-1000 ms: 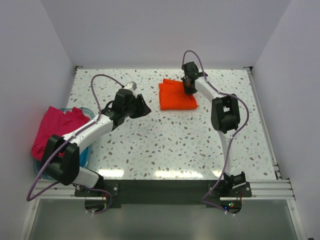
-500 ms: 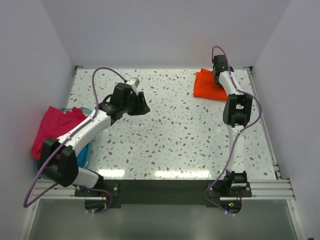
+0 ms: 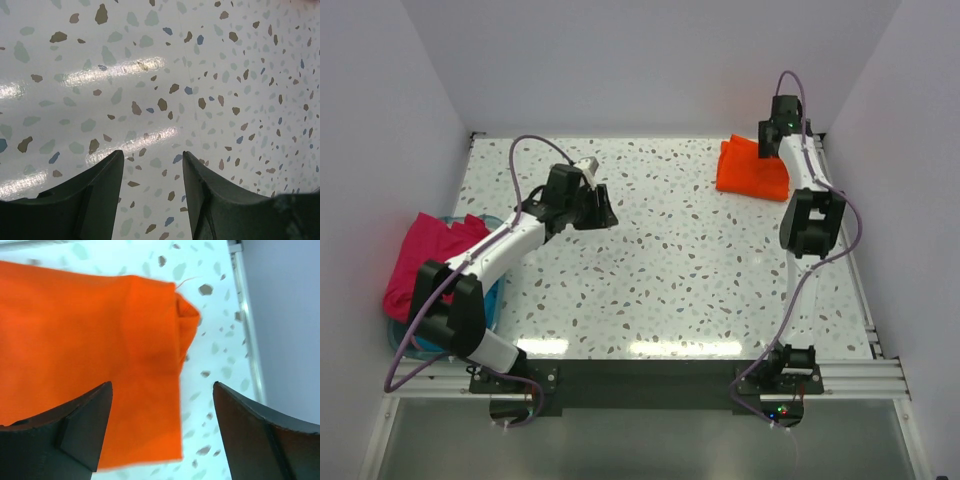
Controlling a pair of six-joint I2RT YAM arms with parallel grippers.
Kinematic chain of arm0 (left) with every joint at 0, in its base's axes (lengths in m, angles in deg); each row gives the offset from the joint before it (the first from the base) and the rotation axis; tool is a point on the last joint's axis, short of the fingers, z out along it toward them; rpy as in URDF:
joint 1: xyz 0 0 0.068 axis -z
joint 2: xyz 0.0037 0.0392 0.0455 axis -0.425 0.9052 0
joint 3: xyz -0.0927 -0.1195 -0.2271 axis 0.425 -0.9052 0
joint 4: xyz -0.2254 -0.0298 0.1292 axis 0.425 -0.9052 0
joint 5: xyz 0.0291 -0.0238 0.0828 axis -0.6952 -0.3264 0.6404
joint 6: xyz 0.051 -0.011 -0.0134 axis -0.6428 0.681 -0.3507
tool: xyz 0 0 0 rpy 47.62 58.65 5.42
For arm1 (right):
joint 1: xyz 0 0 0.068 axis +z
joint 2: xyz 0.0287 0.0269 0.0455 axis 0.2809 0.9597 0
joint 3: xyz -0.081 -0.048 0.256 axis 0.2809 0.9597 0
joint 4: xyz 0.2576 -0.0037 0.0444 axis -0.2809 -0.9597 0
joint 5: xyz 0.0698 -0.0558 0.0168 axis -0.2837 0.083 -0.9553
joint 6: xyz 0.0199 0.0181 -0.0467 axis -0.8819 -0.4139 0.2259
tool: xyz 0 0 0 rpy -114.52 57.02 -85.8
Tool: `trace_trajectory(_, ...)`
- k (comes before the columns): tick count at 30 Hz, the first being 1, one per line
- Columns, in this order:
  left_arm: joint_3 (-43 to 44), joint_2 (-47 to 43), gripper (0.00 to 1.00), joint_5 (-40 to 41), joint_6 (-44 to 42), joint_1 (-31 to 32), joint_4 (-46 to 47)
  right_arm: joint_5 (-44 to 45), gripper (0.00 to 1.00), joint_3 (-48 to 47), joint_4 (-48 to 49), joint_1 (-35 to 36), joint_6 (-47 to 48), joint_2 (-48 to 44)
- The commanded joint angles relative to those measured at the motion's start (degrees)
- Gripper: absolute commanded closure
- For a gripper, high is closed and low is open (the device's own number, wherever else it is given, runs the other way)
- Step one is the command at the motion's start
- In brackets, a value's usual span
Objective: Fold and stack the t-shirts
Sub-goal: Neatly place the folded tshirt to the corner
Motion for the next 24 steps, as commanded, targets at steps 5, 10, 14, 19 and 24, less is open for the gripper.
trace_trajectory(5, -1.7, -3.4, 0.44, -2.5, -1.2, -2.6, 3.8, -13.9, 0.41, 14.6, 4.7, 7.9, -21.6, -16.5)
trace_trajectory(10, -2.6, -4.9, 0.44, -2.8, -1.2, -3.0, 4.0, -16.9, 0.58, 17.3, 5.9, 11.5, -29.9, -10.7)
trace_trajectory(14, -3.0, -5.5, 0.44, -3.1, -1.7, -3.2, 3.7, -16.0, 0.59, 16.9, 6.5, 11.2, -32.8, -6.8)
trace_trajectory(19, -4.5, -6.4, 0.44, -3.1, -1.6, -3.7, 4.2, -16.7, 0.59, 18.2, 6.8, 8.4, -34.8, -4.8)
trace_trajectory(24, -5.1, -6.4, 0.44, -3.8, -1.4, -4.1, 4.9, -17.4, 0.59, 18.5, 5.5, 4.4, -35.0, -3.4)
